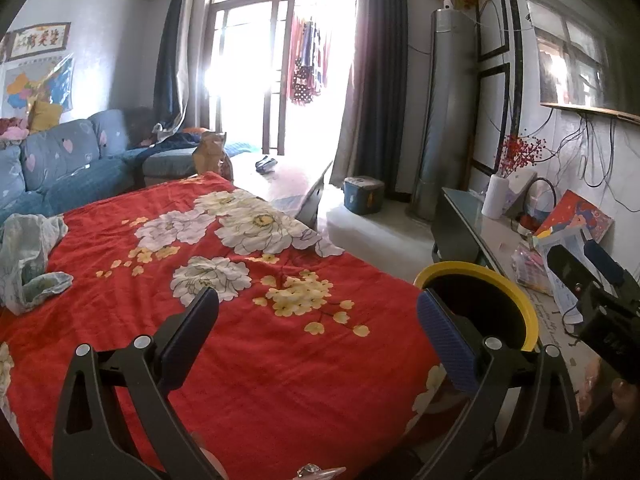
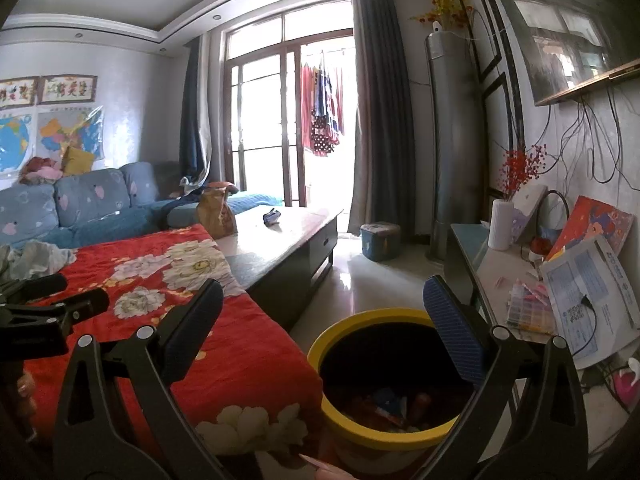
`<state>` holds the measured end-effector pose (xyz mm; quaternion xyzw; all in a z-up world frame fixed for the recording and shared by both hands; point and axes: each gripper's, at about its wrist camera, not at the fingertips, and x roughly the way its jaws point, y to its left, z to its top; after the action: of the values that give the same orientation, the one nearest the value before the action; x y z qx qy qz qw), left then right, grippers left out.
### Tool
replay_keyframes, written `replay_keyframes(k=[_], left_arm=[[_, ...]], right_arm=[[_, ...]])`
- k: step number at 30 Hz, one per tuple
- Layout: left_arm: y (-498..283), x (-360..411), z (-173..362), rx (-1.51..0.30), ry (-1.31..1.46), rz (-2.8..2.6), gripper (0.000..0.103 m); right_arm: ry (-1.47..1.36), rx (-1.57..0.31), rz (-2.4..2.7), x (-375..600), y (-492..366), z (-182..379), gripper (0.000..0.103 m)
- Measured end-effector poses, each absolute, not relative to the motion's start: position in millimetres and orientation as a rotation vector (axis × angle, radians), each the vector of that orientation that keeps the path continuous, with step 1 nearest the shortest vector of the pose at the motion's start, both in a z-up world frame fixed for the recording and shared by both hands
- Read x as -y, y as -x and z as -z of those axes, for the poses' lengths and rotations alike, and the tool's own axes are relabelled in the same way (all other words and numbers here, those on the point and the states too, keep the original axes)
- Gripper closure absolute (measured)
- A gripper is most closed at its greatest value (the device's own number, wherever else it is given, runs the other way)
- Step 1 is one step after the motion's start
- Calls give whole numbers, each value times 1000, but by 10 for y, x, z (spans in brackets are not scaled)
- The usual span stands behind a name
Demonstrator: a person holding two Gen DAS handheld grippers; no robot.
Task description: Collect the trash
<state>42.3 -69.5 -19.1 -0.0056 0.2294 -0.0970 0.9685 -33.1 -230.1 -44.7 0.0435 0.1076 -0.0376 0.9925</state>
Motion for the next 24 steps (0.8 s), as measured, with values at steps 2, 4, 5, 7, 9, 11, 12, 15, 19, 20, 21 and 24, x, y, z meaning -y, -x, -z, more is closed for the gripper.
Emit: replay_keyframes(k=[2,4,5,7,9,11,12,15,19,20,21,24], left_arm=[[-422,696,190,-463,12,197,7],[-423,694,191,-463,10,196,7],[-422,693,191,-463,11,197,7],[-423,692,190,-463,11,197,7],[-418,693,186,-462,12,196,7],[-423,690,189,-462,13,197,7],[-420,692,187,-462,13,198,7],[-424,690,191,-463,12,198,7],[-419,693,189,-464,12,198,7],[-422,692,193,-464,11,197,7],[-421,693,193,-464,10,195,7],[-424,690,195,-463,12,197,7]], right_arm=[[-88,-216,74,2305,327,449,11],[-88,-216,75,2304,327,449,11],[-88,-217,74,2302,326,448,11],[-88,-215,77,2303,331,448,11],[-88,-217,76,2307,326,451,11],[-89,-216,76,2308,326,450,11],[-89,-217,76,2309,325,450,11],[-93,-219,78,2309,329,462,11],[-96,-220,84,2306,333,472,11],[-98,-220,84,2303,338,472,11],[-99,-221,85,2307,334,478,11],[-102,-222,87,2295,342,481,11]])
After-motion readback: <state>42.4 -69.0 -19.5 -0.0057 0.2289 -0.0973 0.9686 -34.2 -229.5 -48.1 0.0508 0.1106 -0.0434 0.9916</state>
